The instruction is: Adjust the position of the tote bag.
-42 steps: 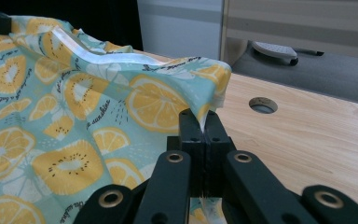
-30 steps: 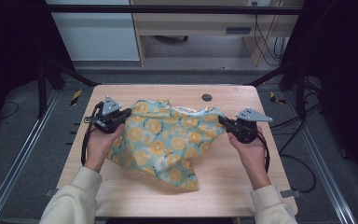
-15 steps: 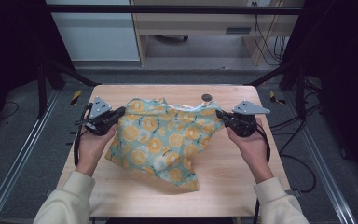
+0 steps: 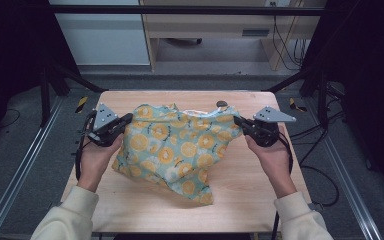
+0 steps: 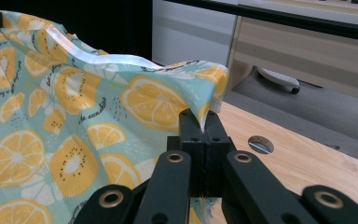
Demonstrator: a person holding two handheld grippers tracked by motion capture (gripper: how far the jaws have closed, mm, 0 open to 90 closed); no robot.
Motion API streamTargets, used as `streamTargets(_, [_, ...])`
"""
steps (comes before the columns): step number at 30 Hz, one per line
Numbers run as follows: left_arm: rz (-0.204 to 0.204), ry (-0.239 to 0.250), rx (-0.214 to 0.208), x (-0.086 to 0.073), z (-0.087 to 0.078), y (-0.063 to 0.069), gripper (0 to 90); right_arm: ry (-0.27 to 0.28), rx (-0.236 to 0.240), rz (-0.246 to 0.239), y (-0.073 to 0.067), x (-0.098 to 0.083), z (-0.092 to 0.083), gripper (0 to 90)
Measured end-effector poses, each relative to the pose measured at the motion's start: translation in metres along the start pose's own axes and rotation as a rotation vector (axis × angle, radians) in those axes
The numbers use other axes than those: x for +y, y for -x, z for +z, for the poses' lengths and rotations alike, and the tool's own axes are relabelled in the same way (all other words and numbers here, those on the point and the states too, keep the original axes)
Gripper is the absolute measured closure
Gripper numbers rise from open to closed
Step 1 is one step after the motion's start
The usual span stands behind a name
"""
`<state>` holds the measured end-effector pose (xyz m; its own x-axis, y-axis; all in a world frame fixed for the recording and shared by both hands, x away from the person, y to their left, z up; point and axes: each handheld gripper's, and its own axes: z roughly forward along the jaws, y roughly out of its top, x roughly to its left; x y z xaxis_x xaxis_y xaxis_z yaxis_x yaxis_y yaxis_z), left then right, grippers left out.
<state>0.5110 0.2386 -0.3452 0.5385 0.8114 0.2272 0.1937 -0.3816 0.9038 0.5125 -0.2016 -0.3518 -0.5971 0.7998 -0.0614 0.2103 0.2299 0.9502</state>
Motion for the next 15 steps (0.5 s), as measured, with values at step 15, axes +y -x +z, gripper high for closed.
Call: streamTargets(15, [0.024, 0.023, 0.004, -0.003, -0.006, 0.004, 90.0, 0.000, 0.006, -0.001, -0.001, -0.012, -0.003, 90.0])
